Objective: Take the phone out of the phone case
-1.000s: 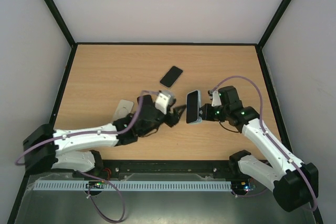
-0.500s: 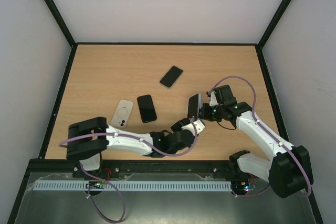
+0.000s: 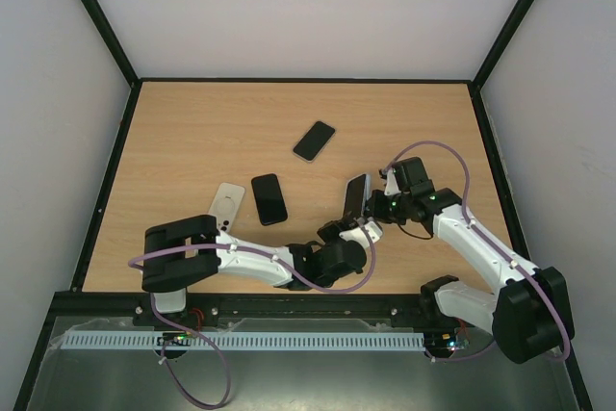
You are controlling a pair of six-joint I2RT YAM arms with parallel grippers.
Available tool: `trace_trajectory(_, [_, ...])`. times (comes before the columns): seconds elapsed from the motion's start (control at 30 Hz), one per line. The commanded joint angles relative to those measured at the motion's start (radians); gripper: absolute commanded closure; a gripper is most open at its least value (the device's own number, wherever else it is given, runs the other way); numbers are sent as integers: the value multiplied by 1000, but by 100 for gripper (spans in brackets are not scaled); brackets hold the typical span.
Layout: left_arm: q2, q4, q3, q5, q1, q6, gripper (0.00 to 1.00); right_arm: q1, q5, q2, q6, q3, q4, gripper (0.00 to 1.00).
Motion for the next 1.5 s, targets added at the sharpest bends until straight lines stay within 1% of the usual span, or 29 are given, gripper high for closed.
trace_trajectory(0.0, [2, 60, -2, -74, -7, 23, 66, -2, -17, -22, -14, -7, 41, 98])
trace_trajectory(0.1, [9, 77, -3, -81, -7, 42, 56, -3, -42, -24, -4, -10, 50, 98])
trace_trajectory(0.17, [35, 74, 14, -102, -7, 61, 57, -2, -69, -24, 0, -9, 51, 98])
trace_trajectory(0.3, [88, 91, 39, -173, -11, 125, 68, -3, -106, -33, 4, -10, 47, 98])
trace_trajectory(0.43, [90, 130, 31, -221, -18, 155, 78, -3, -82, -56, 2, -10, 36, 98])
trace_trajectory(0.6, [55, 141, 14, -210, -23, 133, 87, -3, -46, -55, 1, -4, 40, 98])
trace_trajectory(0.77, [2, 144, -2, -202, -22, 84, 97, -3, 65, -26, -22, 22, 8, 98])
trace_trajectory(0.87, [-36, 140, -12, -196, -22, 46, 97, -3, 134, -21, -28, 30, -3, 98])
trace_trajectory(1.1, [-128, 82, -27, -166, -31, -54, 98, -9, 229, -22, -32, 60, -5, 98])
trace_trajectory(1.2, [-168, 68, -41, -169, -45, -78, 98, -17, 306, -19, -51, 87, 9, 98])
trace_trajectory(1.3, [-209, 38, -52, -172, -57, -98, 98, -28, 338, 26, -109, 126, 34, 98])
trace_trajectory(1.37, [-236, 13, -58, -170, -62, -114, 98, -38, 354, 70, -177, 166, 51, 98])
trace_trajectory(1.47, [-281, -24, -79, -171, -70, -135, 98, -91, 373, 139, -295, 224, 75, 98])
